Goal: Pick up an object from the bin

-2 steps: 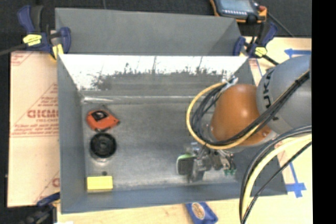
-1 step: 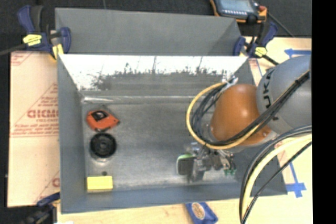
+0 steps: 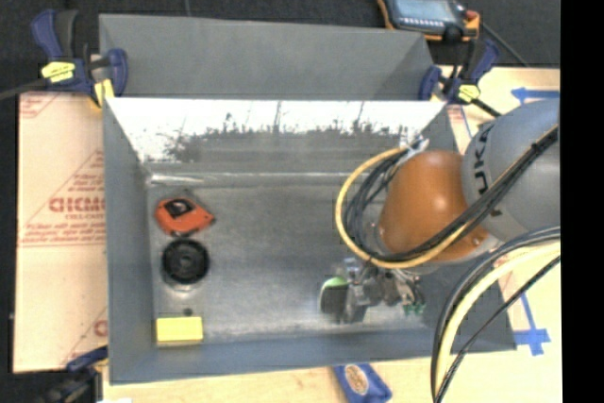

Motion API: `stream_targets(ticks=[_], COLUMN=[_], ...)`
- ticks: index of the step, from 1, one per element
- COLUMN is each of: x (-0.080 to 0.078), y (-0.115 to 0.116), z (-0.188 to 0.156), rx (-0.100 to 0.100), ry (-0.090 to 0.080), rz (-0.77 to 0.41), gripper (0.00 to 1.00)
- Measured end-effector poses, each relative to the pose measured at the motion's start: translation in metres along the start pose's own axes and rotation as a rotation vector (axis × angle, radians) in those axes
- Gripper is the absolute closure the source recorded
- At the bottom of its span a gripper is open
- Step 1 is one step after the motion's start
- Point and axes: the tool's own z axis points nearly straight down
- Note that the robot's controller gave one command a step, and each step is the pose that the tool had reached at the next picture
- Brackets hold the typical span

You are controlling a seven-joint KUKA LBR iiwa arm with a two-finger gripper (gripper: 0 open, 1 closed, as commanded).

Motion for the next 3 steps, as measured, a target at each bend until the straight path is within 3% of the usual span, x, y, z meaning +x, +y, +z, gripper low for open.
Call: stream_targets(ticks=[3], x=[0.001], y=[0.000], z=[-0.031], rx=[0.000], ry=[0.004], rz=[0.001], gripper=[1.00])
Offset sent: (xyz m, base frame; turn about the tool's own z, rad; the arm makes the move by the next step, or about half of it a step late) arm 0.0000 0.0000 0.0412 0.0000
